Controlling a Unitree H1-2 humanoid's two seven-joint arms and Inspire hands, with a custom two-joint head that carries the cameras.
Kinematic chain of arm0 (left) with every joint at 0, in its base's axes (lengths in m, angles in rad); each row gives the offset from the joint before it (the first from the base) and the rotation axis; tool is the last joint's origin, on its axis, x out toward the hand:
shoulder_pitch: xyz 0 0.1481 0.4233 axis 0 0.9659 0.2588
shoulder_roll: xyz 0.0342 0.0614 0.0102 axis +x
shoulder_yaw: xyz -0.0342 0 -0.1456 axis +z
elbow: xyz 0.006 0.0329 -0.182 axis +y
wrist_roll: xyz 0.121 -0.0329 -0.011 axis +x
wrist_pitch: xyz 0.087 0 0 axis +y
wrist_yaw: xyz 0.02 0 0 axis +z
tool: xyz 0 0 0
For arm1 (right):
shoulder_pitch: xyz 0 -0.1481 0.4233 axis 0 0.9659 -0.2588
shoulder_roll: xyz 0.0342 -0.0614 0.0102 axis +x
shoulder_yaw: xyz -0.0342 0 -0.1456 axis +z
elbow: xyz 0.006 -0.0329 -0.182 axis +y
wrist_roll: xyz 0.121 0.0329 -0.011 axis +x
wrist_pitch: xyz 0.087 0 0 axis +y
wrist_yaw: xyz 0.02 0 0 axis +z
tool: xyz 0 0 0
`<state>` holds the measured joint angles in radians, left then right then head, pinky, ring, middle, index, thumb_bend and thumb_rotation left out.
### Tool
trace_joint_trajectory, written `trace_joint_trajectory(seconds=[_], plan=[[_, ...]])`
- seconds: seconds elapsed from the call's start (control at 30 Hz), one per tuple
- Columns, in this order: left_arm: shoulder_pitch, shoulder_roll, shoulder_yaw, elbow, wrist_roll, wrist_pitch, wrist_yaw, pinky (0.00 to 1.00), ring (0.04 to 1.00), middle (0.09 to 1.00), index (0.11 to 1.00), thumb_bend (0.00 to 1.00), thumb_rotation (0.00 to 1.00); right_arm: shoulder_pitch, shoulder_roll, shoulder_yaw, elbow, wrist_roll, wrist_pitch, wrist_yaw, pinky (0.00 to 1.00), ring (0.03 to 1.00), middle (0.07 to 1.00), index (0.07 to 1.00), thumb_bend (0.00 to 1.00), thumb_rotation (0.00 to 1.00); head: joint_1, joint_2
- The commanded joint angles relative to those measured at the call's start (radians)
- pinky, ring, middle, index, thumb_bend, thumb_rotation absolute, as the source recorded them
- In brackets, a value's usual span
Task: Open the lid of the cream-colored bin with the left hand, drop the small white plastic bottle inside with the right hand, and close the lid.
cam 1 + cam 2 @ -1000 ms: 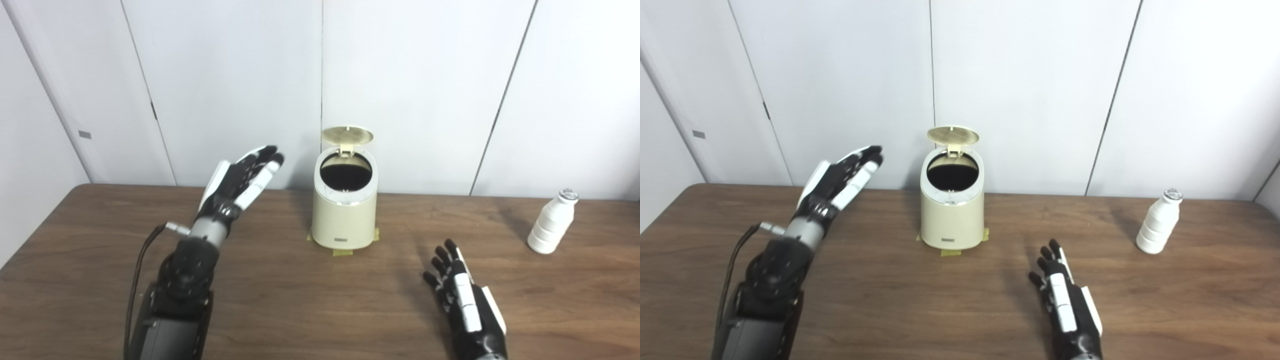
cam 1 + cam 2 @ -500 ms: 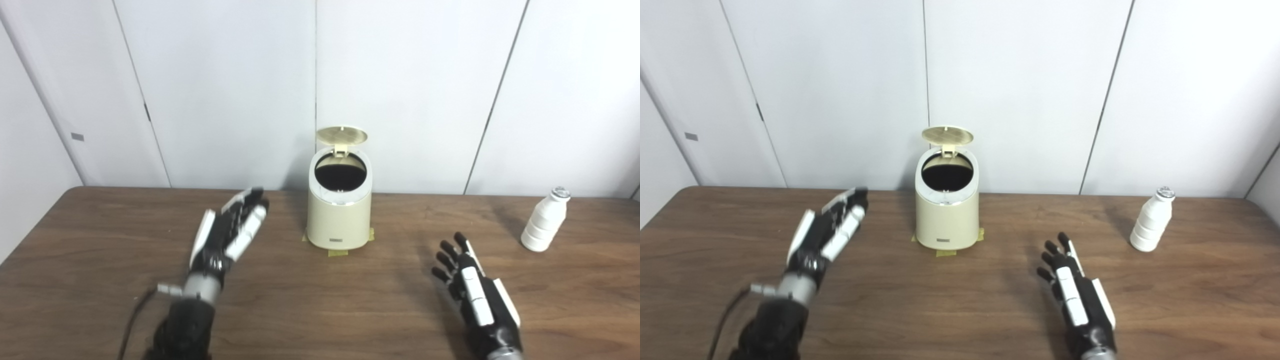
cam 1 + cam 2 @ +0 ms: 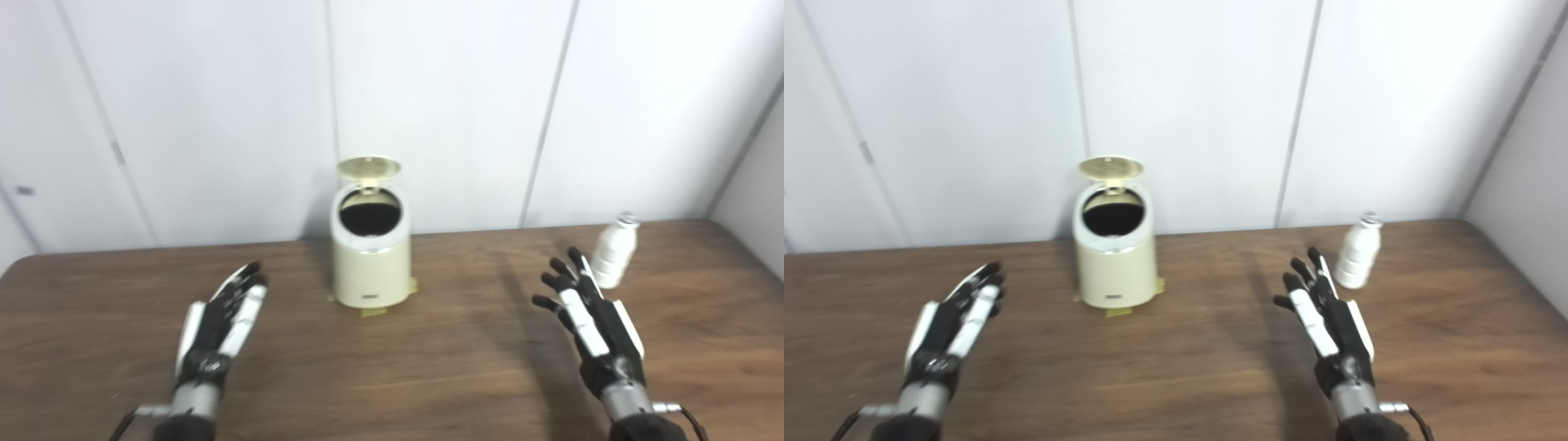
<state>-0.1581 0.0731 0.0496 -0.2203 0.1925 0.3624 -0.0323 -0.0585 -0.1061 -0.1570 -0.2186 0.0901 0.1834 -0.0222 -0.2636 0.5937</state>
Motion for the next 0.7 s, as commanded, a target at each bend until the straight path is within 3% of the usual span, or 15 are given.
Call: trace_joint_trajectory(seconds=[0.0,0.07,0.27,0.4,0.47,0.67], plan=[[-0.027,0.010,0.016,-0.012,-0.025,-0.050,0.014,0.85,0.854,0.877,0.905,0.47,0.75,-0.031,-0.019,-0.013,-0.013,-0.023,-0.055,-0.013,0.73,0.902,0.935,1.000,0.48,0.65,-0.017,0.001],[-0.026,0.013,0.029,-0.009,-0.048,-0.050,0.012,0.85,0.859,0.881,0.907,0.47,0.72,-0.028,-0.027,-0.013,-0.013,-0.068,-0.059,-0.036,0.71,0.885,0.921,0.990,0.50,0.63,-0.038,-0.001],[-0.037,0.032,0.049,0.004,-0.071,-0.045,0.008,0.83,0.840,0.864,0.899,0.45,0.73,-0.009,-0.046,-0.015,-0.011,-0.178,-0.072,-0.083,0.67,0.817,0.895,0.966,0.68,0.43,-0.067,-0.011],[-0.041,0.048,0.054,0.018,-0.091,-0.059,0.004,0.82,0.837,0.862,0.896,0.44,0.72,-0.010,-0.044,-0.029,-0.005,-0.210,-0.076,-0.107,0.85,0.846,0.891,0.951,0.72,0.29,-0.092,-0.014],[-0.039,0.054,0.055,0.018,-0.100,-0.062,0.000,0.82,0.839,0.864,0.896,0.43,0.71,-0.015,-0.042,-0.037,-0.004,-0.221,-0.070,-0.120,0.89,0.847,0.891,0.947,0.73,0.26,-0.103,-0.016],[-0.039,0.067,0.061,0.022,-0.133,-0.071,-0.008,0.80,0.839,0.868,0.905,0.40,0.70,-0.024,-0.046,-0.052,-0.005,-0.274,-0.054,-0.158,0.86,0.833,0.870,0.926,0.78,0.24,-0.128,-0.022]])
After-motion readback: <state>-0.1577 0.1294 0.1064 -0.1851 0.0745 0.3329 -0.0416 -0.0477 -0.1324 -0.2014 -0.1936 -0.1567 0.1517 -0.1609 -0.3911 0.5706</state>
